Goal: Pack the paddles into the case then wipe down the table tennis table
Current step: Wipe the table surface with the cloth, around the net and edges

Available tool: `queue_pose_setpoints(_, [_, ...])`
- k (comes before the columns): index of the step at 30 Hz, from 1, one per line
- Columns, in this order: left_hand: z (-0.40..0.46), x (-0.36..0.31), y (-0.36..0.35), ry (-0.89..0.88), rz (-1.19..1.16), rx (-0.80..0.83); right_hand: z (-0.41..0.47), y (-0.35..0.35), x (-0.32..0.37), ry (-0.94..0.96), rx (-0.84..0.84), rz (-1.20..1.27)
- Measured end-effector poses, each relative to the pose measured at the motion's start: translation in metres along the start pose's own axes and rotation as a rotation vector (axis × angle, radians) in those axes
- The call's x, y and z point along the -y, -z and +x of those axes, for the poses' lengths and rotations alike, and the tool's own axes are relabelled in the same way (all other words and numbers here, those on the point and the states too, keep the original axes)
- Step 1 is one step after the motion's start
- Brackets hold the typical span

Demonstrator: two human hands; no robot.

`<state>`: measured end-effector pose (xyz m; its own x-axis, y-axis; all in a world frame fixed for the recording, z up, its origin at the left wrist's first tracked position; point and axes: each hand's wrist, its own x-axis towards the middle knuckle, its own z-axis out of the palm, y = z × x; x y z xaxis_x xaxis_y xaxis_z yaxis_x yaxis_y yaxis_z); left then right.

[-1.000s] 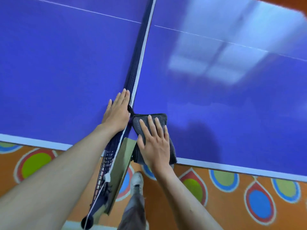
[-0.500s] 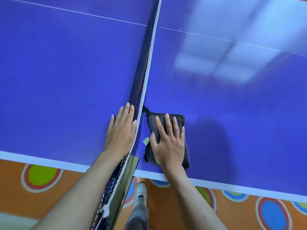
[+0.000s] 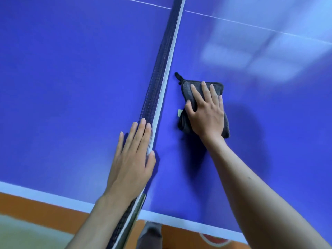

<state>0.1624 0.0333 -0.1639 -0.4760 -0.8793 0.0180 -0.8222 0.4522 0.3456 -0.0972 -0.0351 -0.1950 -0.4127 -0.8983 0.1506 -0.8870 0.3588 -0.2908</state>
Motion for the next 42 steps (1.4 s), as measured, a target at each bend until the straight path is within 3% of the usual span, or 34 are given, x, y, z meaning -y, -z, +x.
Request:
queue_pose_setpoints(6, [0.001, -0.012, 0.001, -0.049, -0.004, -0.041, -0.025, 0.006, -0.005, 0.047, 0.010, -0.019])
queue_pose_setpoints(10, [0.002, -0.018, 0.004, -0.082, 0.149, -0.003, -0.094, 0.015, -0.009, 0.053, -0.018, -0.031])
queue_pose_setpoints(15, [0.003, -0.052, 0.023, 0.000, 0.049, 0.128, -0.204, 0.040, -0.021, 0.065, -0.016, -0.060])
queue_pose_setpoints(23, [-0.043, -0.112, 0.006, 0.100, -0.042, -0.003, -0.320, 0.070, -0.053, 0.070, 0.053, -0.129])
queue_pose_setpoints(29, [-0.072, -0.118, -0.017, 0.115, -0.192, -0.033, -0.291, 0.059, -0.051, -0.028, 0.006, -0.160])
queue_pose_setpoints(35, [-0.066, -0.121, -0.022, 0.121, -0.284, 0.006, -0.205, 0.044, -0.061, -0.114, -0.127, -0.111])
queue_pose_setpoints(42, [-0.035, -0.111, -0.032, -0.011, -0.230, -0.058, -0.089, 0.039, -0.084, -0.183, -0.030, -0.083])
